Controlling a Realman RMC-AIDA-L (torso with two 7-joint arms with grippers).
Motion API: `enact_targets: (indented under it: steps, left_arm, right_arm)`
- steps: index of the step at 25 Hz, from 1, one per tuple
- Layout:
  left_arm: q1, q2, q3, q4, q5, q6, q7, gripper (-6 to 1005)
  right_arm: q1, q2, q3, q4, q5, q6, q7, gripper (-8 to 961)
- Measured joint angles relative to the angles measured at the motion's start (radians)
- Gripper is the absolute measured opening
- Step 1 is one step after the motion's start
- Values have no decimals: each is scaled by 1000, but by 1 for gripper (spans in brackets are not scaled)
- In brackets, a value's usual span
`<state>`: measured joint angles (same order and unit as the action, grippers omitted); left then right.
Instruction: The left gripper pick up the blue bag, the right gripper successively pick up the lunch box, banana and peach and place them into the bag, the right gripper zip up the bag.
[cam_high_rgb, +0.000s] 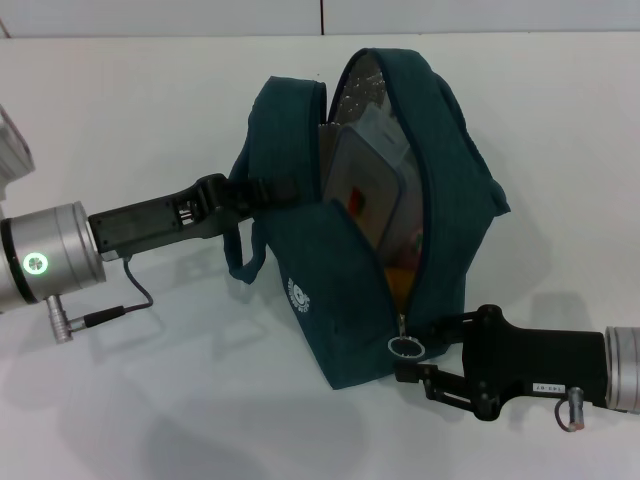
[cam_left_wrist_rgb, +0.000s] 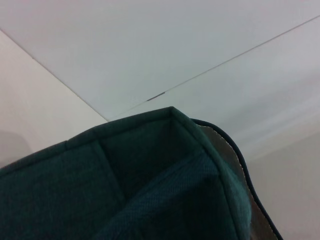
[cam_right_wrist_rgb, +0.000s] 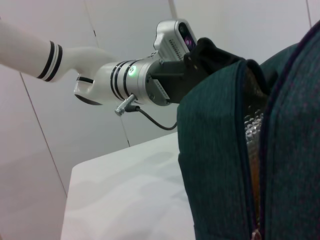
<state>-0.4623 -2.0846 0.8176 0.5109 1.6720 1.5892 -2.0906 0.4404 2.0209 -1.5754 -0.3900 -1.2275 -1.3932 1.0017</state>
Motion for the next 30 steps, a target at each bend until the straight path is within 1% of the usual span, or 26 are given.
enact_targets:
  steps: [3,9,15,22,26,30]
  left_arm:
    - [-2,0,0,0,0,0,1,72]
    - [-5,0,-1,0,0,0,1,75]
    - [-6,1,-2,0,0,0,1,77]
    - [-7,2,-2,0,-2,-2,1,81]
    - [-4,2,-2,0,-5,-3,1,83]
    - [-3,2,-2,0,-10,-3,1,84]
  right_arm:
    - [0,0,0,-1,2,-2,0,317]
    - [-1,1,0,-1,2,1,0,295]
    - [-9,0,0,-2,4,5,0,222]
    - [-27,-3,13,-7,15,-2,0,26]
    - [-37,-5,35,-9,15,-13,-1,14]
    - [-54,-14,49,-21,12,-58,-1,8]
